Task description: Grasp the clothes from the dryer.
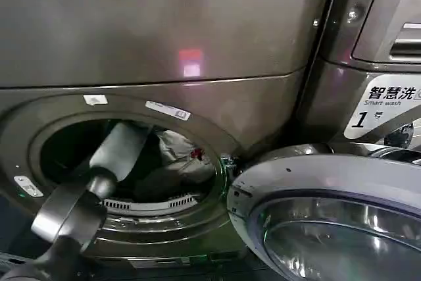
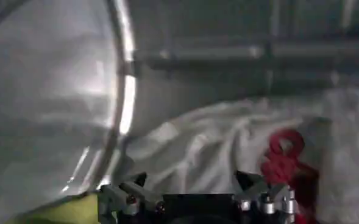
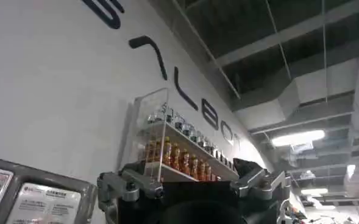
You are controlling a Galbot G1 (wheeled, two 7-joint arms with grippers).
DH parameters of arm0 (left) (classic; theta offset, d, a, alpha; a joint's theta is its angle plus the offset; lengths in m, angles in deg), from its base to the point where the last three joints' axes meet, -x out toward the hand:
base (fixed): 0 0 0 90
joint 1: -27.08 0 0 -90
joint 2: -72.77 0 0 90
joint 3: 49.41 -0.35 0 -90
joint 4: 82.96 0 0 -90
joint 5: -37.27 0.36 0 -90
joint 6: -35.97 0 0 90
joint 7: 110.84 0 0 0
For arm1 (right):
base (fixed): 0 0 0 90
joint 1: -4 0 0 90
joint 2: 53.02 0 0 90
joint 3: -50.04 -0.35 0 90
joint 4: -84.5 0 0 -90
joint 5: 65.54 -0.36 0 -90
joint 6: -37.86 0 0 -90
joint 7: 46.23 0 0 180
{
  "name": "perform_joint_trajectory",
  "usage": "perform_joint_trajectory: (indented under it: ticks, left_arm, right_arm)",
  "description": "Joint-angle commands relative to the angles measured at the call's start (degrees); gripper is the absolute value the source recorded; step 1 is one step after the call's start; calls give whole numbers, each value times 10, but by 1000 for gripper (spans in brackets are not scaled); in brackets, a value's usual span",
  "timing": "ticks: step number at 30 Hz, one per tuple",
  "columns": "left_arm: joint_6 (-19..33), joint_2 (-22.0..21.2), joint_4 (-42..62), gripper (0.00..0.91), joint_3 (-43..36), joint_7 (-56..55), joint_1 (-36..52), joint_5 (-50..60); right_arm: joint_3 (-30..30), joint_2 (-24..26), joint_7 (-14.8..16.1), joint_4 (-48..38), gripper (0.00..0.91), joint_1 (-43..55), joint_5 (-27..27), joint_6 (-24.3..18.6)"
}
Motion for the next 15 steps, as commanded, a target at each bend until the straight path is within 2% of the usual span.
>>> perform_joint_trajectory:
  ticks: [1, 15]
  left_arm:
    - [7, -13, 33, 907, -84, 36, 12, 131]
    - [14, -31, 71, 907, -141, 25, 9, 158]
  right_arm:
    - [5, -5, 1, 2, 907, 3, 1, -1]
    - [37, -9, 4, 9, 907, 19, 16, -7]
